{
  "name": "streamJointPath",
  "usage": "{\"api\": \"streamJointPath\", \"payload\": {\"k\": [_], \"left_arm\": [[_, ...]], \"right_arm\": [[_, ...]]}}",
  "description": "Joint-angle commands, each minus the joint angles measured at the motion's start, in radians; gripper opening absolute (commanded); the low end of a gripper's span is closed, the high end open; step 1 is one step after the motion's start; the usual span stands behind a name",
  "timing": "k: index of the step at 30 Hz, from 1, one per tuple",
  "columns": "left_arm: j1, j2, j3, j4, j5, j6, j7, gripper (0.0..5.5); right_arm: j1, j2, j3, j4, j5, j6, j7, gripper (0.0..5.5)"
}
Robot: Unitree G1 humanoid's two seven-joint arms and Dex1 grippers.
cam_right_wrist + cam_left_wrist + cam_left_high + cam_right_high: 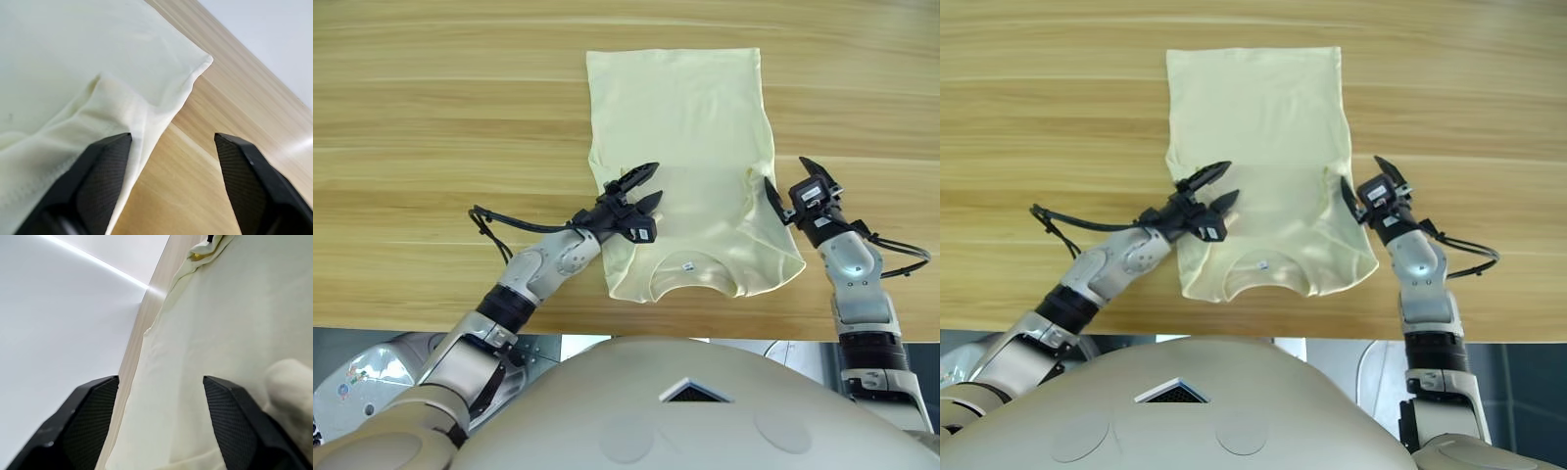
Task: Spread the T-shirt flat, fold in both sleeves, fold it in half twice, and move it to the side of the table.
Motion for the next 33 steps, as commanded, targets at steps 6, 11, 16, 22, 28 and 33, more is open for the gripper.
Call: {"api": "streamJointPath", "payload": {"k": [6,11,16,22,28,33], "left_arm": [[0.016,0.055,0.123,-0.106,-0.021,-0.033,0.104,3.24],[0.050,0.099,0.258,-0.321,-0.114,-0.090,0.106,3.24],[0.226,0.263,0.465,-0.469,-0.286,-0.153,0.011,3.24],[0.640,0.550,0.713,-0.447,-0.220,-0.118,-0.232,3.24],[0.660,0.574,0.556,-0.509,-0.311,-0.206,-0.437,3.24],[0.509,0.555,0.407,-0.440,-0.367,-0.277,-0.560,3.24]], "right_arm": [[0.046,0.029,-0.125,-0.283,0.412,-0.034,0.162,3.14],[0.081,-0.021,-0.186,-0.441,0.552,0.004,0.259,3.14],[0.219,-0.189,-0.215,-0.159,0.024,-0.416,0.229,3.14],[0.471,-0.313,-0.401,-0.021,-0.304,-0.642,0.059,3.14],[0.533,-0.330,-0.328,-0.121,-0.368,-0.704,0.075,3.14],[0.518,-0.327,-0.210,-0.145,-0.412,-0.705,0.089,3.14]]}}
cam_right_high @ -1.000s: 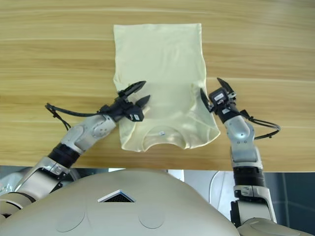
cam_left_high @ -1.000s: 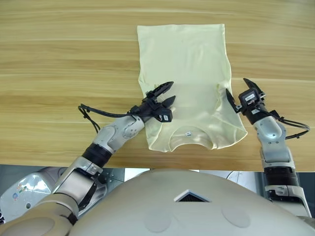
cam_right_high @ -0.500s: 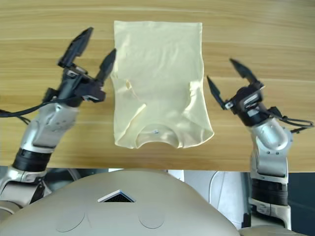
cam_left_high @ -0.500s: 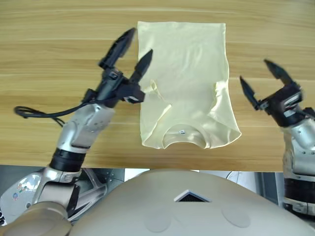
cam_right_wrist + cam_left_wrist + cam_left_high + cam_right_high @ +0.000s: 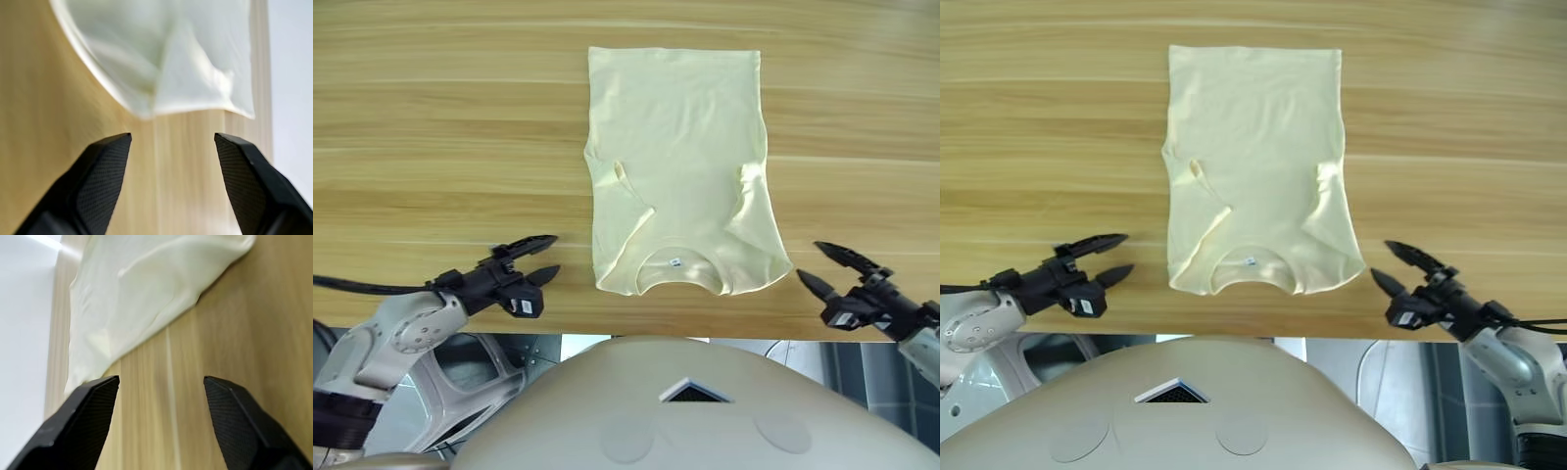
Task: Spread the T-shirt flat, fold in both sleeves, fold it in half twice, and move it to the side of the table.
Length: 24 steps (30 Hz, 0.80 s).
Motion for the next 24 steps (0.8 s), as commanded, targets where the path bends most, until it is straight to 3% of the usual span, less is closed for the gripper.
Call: {"api": "streamJointPath", "payload": {"k": [1,13,24], "left_arm": [[-0.100,-0.017,-0.089,0.060,-0.022,-0.039,-0.073,3.24],[-0.224,-0.050,-0.242,0.146,-0.045,-0.114,-0.161,3.24],[-0.253,-0.061,-0.282,0.187,-0.042,-0.119,-0.167,3.24]], "right_arm": [[-0.026,-0.014,0.057,0.013,-0.043,0.009,-0.001,3.14],[-0.055,-0.054,0.093,0.057,-0.060,0.031,-0.044,3.14],[-0.114,-0.080,0.186,0.072,-0.077,0.026,-0.048,3.14]]}}
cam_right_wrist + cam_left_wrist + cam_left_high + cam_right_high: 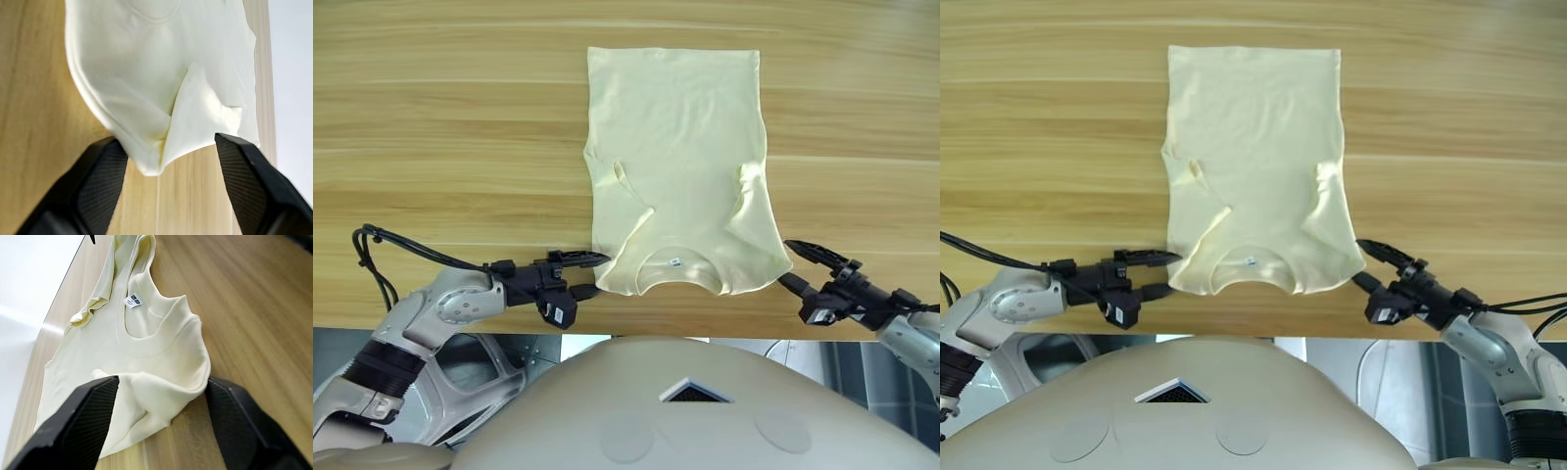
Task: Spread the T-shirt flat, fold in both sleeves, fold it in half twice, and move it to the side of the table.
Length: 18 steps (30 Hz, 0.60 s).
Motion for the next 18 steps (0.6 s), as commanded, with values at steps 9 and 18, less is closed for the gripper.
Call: {"api": "streamJointPath", "payload": {"k": [9,18], "left_arm": [[-0.066,-0.036,-0.036,0.133,0.078,0.022,-0.013,3.24],[-0.079,-0.040,-0.079,0.159,0.078,-0.004,-0.031,2.72]], "right_arm": [[-0.033,-0.035,0.116,0.013,-0.053,0.028,0.026,3.14],[-0.053,-0.053,0.128,0.041,-0.057,0.051,0.002,3.18]]}}
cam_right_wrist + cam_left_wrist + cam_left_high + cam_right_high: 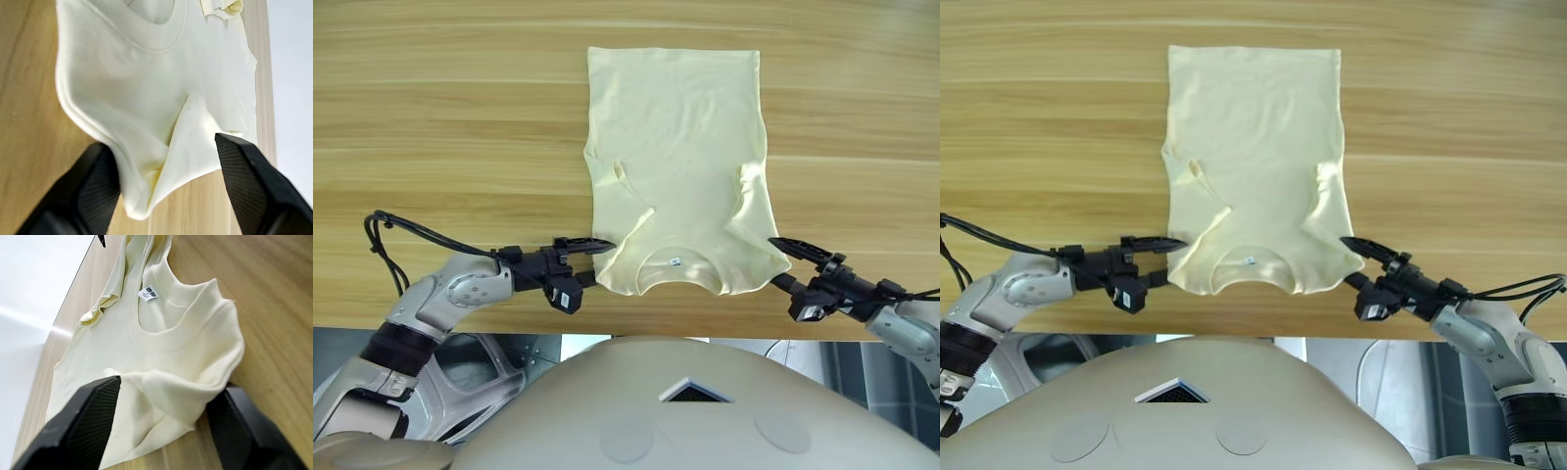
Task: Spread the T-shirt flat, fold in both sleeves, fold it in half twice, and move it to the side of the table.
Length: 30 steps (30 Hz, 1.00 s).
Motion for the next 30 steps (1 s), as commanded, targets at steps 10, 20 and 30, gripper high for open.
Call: {"api": "streamJointPath", "payload": {"k": [10,20,30], "left_arm": [[0.022,0.023,-0.043,0.061,0.078,0.023,-0.037,1.12],[0.015,0.013,-0.031,0.050,0.076,0.033,-0.028,0.00],[0.019,-0.009,-0.015,0.073,0.056,0.025,0.008,0.00]], "right_arm": [[-0.016,-0.038,0.028,0.100,-0.067,0.065,-0.011,2.81],[-0.036,-0.050,0.094,0.096,-0.063,0.066,-0.011,0.80],[-0.031,-0.048,0.086,0.049,-0.035,0.073,-0.030,0.03]]}}
